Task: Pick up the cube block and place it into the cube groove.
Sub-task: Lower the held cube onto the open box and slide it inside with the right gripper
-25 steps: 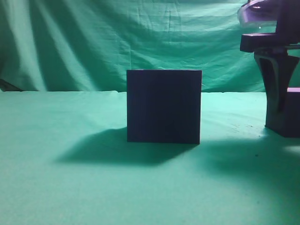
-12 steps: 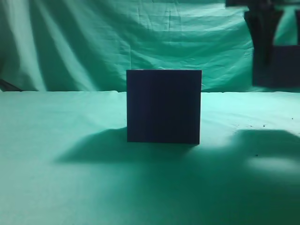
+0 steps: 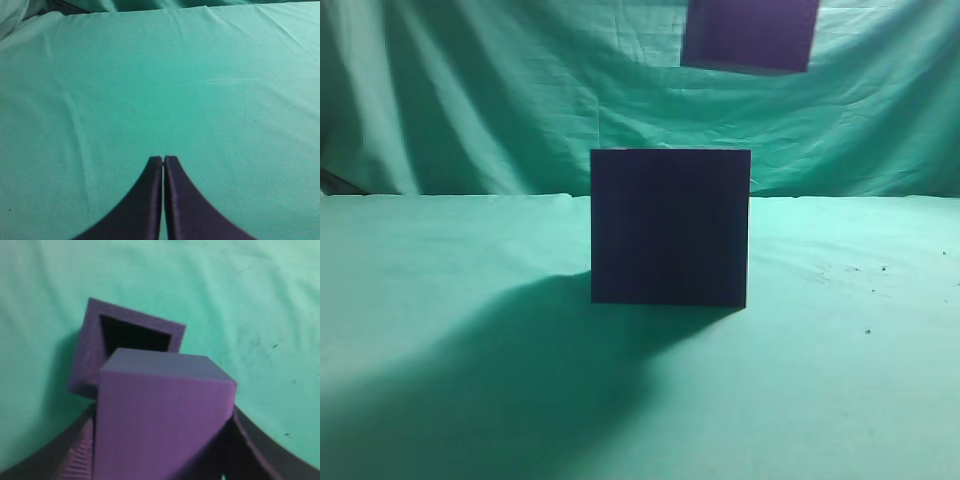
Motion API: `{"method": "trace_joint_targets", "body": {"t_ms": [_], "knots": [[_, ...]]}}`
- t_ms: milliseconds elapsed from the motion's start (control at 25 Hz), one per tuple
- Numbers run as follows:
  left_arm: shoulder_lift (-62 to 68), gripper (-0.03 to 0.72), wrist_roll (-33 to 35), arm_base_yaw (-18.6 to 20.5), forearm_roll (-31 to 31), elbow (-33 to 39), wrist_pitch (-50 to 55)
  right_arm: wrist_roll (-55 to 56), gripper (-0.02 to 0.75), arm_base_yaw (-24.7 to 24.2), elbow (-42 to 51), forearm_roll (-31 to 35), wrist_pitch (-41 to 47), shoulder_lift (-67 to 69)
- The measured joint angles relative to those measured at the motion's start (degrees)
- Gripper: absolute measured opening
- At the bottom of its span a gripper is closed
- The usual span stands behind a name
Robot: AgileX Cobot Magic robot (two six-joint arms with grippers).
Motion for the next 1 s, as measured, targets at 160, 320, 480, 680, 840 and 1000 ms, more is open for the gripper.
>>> {"method": "trace_joint_targets", "body": {"t_ms": [160, 320, 480, 680, 840, 1000], "knots": [[0.0, 0.0, 0.0, 0.0, 0.0, 0.0, 0.0, 3.9, 0.424, 1.6, -0.1, 0.8, -1.9, 1.4], [0.0, 0.0, 0.0, 0.0, 0.0, 0.0, 0.0, 5.8, 0.424, 1.8, -1.2, 1.0, -3.5, 3.2], [0.0, 0.0, 0.0, 0.0, 0.0, 0.0, 0.0, 6.3, 0.424, 2.2, -2.2, 2.1, -3.8, 6.2], [0.0, 0.0, 0.0, 0.0, 0.0, 0.0, 0.0, 6.3, 0.424, 2.2, -3.0, 2.3, -3.2, 8.6], [0.0, 0.0, 0.0, 0.0, 0.0, 0.0, 0.0, 6.3, 0.424, 2.2, -3.3, 2.1, -2.5, 9.0], [0.0, 0.0, 0.0, 0.0, 0.0, 0.0, 0.0, 6.6, 0.424, 2.2, -3.5, 0.2, -0.6, 9.1]]}}
